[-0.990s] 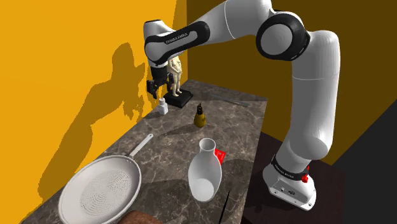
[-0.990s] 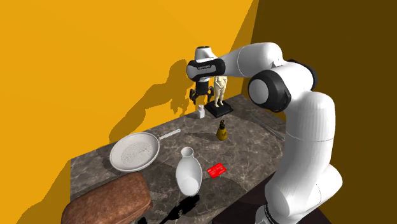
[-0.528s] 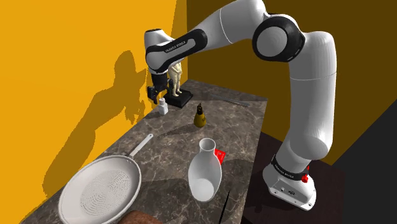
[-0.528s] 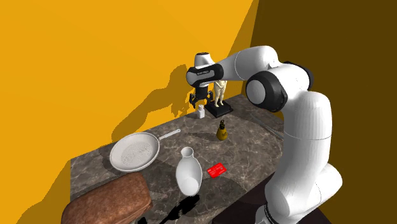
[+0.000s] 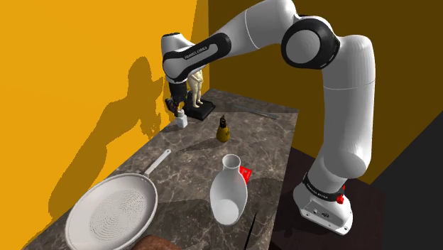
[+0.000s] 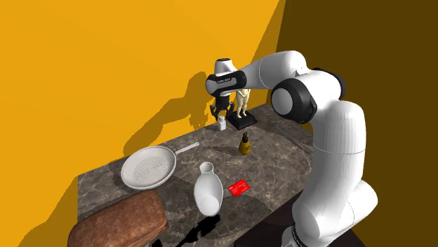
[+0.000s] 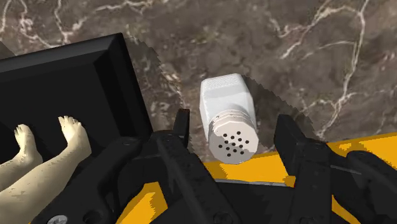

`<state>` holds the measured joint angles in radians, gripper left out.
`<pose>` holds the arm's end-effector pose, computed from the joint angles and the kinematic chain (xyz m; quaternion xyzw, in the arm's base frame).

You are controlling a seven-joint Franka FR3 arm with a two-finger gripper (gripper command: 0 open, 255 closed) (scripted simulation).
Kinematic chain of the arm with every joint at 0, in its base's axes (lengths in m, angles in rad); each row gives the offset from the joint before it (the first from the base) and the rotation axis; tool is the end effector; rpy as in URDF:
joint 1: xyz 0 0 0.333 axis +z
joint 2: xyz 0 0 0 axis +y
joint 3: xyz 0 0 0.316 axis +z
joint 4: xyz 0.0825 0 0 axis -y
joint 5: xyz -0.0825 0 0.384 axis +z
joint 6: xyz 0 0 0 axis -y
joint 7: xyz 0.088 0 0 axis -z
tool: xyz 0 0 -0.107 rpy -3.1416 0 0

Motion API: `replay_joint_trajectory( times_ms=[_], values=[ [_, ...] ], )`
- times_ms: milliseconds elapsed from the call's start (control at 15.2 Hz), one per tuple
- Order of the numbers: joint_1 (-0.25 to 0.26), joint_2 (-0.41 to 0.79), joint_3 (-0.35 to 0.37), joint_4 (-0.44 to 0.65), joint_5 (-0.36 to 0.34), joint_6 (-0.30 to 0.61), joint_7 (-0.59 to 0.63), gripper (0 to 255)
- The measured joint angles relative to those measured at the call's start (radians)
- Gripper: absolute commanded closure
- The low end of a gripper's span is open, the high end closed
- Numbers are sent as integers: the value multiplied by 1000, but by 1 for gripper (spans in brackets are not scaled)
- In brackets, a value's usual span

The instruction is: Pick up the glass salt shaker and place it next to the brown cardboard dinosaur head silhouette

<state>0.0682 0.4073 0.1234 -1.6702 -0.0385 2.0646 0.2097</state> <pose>0.6530 0.1160 0.3698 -0.9999 0.0047 0.0062 0.0064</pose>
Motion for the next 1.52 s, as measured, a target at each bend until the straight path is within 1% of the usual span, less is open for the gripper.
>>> replay_joint_trajectory(
  times_ms=[660,1518],
  values=[
    [0,-4,0,2,0,-5,0,255],
    [-2,-49,3,106,8,-154,-5,255]
  ],
)
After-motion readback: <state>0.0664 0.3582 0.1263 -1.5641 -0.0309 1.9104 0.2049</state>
